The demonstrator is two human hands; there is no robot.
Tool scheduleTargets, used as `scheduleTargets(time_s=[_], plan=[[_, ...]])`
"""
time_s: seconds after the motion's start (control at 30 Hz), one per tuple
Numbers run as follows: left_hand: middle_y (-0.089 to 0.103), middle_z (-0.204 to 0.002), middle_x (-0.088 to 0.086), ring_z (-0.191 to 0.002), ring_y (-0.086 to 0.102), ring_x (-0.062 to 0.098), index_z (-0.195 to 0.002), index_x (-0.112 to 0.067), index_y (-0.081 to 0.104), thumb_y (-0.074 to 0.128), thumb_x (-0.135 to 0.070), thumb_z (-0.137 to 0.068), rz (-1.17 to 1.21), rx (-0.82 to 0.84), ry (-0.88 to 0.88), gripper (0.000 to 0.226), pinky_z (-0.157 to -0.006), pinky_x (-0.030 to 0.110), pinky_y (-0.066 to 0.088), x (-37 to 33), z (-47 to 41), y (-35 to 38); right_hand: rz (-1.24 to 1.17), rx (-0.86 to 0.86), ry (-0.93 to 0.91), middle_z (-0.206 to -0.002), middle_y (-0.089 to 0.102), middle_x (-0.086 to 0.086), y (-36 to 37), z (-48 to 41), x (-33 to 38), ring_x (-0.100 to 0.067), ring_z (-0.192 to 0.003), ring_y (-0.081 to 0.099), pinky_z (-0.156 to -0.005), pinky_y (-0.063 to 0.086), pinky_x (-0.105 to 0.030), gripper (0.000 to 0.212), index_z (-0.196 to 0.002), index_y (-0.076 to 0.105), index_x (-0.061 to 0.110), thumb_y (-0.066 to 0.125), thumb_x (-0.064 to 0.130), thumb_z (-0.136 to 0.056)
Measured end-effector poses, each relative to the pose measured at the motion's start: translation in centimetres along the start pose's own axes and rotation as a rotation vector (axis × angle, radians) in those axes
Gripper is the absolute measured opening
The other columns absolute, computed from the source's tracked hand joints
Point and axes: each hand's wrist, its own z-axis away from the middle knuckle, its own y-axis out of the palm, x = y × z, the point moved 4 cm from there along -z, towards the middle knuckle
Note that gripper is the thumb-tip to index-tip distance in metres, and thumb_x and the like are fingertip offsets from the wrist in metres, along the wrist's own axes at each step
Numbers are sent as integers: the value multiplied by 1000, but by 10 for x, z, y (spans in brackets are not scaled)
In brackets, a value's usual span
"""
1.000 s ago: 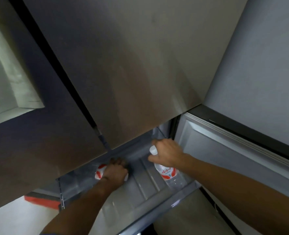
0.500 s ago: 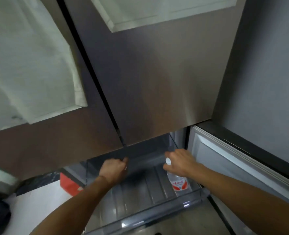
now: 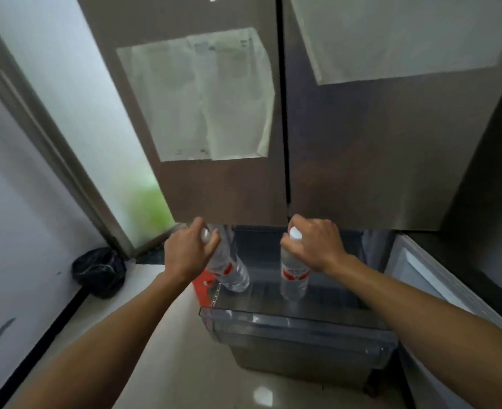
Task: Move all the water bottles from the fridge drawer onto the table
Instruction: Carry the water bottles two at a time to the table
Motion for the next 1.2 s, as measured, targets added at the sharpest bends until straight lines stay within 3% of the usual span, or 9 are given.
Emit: scheduleTargets(time_s=[0.13, 0.4, 0.57, 0.67, 0.77, 0.93, 1.03, 1.13, 1.2], plan=[[67, -73, 15, -65, 62, 36, -85, -18, 53, 57, -47, -87, -43, -2, -182, 29, -59, 40, 53, 58, 30, -56, -93, -25, -124, -62, 60, -4, 11, -12, 74, -25, -54, 54, -53, 38, -29, 24, -75, 54, 18, 56, 41, -75], [64, -74, 10, -67, 61, 33, -85, -16, 51, 55, -47, -88, -213, 59, -441, 31, -58, 38, 51, 218, 170, -163, -142, 213, -371, -71, 63, -7, 121, 21, 260, -26, -63, 57, -61, 52, -39, 26, -82, 58, 17, 56, 43, -81], [66, -77, 11, -73, 61, 33, -88, -14, 52, 53, -46, -88, -360, 113, -582, 32, -59, 35, 42, 330, 281, -238, -156, 334, -511, -80, 67, -9, 209, 74, 401, -27, -69, 59, -61, 45, -33, 29, -89, 60, 18, 54, 45, -81], [66, -76, 12, -71, 60, 31, -92, -14, 50, 51, -46, -89, -424, 154, -653, 32, -57, 34, 41, 392, 342, -282, -203, 373, -607, -77, 67, -5, 255, 108, 486, -18, -61, 51, -58, 37, -27, 31, -88, 59, 19, 52, 48, -81], [67, -75, 11, -71, 62, 32, -88, -16, 49, 52, -46, -88, -482, 152, -728, 31, -54, 33, 35, 441, 396, -322, -239, 448, -679, -76, 66, 0, 289, 137, 564, -15, -60, 55, -57, 47, -28, 31, -89, 56, 22, 50, 52, -83], [64, -74, 0, -64, 61, 20, -85, -24, 50, 49, -50, -89, -503, 123, -911, 26, -59, 32, 51, 506, 469, -369, -296, 534, -817, -69, 57, 7, 336, 169, 678, -11, -57, 53, -53, 43, -22, 32, -84, 49, 27, 43, 58, -80], [52, -66, -12, -54, 49, 3, -81, -31, 44, 51, -49, -90, -503, 86, -998, 21, -49, 20, 37, 537, 503, -390, -300, 598, -929, -70, 55, 8, 367, 182, 740, -8, -58, 54, -53, 43, -19, 30, -86, 52, 27, 46, 57, -82], [43, -59, -15, -48, 43, 0, -80, -32, 41, 50, -48, -91, -541, 91, -1081, 22, -46, 15, 24, 572, 527, -410, -325, 629, -1044, -69, 55, 7, 398, 190, 802, -4, -54, 48, -47, 30, -14, 27, -84, 48, 28, 46, 56, -83], [43, -59, -15, -49, 43, 1, -81, -31, 41, 48, -49, -92, -570, 92, -1145, 22, -47, 16, 25, 596, 541, -426, -355, 672, -1097, -69, 55, 8, 417, 195, 844, -3, -54, 49, -47, 31, -14, 28, -84, 45, 30, 44, 57, -82]])
